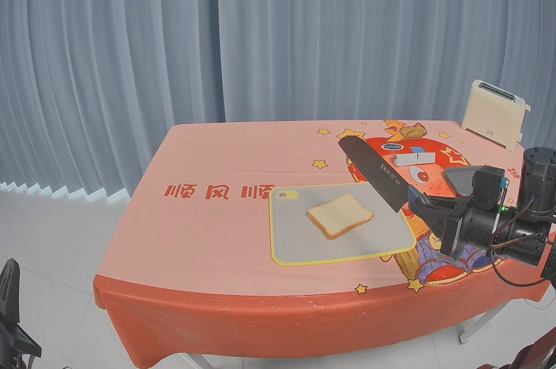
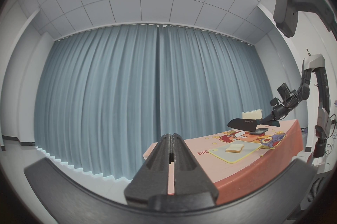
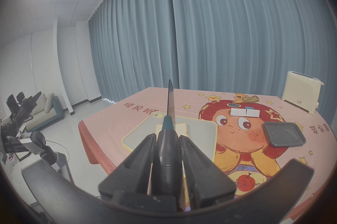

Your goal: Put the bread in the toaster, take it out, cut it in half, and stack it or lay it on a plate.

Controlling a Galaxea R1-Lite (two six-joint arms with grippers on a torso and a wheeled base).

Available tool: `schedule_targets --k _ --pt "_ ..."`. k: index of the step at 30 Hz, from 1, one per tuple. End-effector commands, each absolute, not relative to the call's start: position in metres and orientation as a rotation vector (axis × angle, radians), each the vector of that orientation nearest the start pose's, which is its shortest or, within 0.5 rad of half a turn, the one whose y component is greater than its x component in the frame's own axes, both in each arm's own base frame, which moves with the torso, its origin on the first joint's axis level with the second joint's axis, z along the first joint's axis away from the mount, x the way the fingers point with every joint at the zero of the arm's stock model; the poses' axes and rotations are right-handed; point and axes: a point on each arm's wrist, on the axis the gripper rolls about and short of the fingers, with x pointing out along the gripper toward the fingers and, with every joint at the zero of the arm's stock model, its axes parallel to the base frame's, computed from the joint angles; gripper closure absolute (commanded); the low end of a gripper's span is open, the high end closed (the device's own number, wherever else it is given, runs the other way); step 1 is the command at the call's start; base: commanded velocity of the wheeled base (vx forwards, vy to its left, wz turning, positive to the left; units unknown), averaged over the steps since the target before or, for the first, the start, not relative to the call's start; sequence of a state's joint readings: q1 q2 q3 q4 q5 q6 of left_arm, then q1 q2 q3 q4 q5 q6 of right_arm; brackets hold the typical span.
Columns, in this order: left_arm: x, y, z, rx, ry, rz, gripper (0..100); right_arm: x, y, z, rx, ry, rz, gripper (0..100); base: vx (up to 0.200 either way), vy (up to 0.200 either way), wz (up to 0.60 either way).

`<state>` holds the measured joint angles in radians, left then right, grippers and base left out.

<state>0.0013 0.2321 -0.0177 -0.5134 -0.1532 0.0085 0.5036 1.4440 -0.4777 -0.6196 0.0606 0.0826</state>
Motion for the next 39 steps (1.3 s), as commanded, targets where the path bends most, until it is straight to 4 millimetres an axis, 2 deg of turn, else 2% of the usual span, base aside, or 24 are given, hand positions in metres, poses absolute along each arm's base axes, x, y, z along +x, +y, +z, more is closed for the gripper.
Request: schedule_targets --k 1,4,7,18,25,35,39 --pt "0.013 -0.004 0.143 0.028 -0.206 -0.205 100 0.192 0.108 0.161 0.000 0.370 0.545 100 0.000 0.000 0.00" --pt "0.016 -0.005 0.146 0.028 -0.200 -0.211 100 0.192 0.108 0.160 -0.001 0.371 0.547 100 0.000 0.000 0.00" --pt "0.025 -0.007 0.160 0.020 -0.189 -0.287 100 0.191 0.109 0.160 -0.002 0.373 0.551 100 0.000 0.000 0.00" --pt "0.047 -0.010 0.188 0.024 -0.162 -0.325 100 0.191 0.109 0.159 -0.007 0.378 0.554 100 0.000 0.000 0.00" --pt "0.074 -0.014 0.196 0.037 -0.083 -0.379 100 0.191 0.109 0.158 -0.014 0.381 0.555 100 0.000 0.000 0.00" --pt "0.109 -0.025 0.221 0.039 -0.061 -0.485 100 0.190 0.109 0.155 -0.018 0.393 0.555 100 0.000 0.000 0.00" --pt "0.130 -0.040 0.225 0.027 -0.013 -0.569 100 0.186 0.114 0.153 -0.023 0.396 0.581 100 0.000 0.000 0.00"
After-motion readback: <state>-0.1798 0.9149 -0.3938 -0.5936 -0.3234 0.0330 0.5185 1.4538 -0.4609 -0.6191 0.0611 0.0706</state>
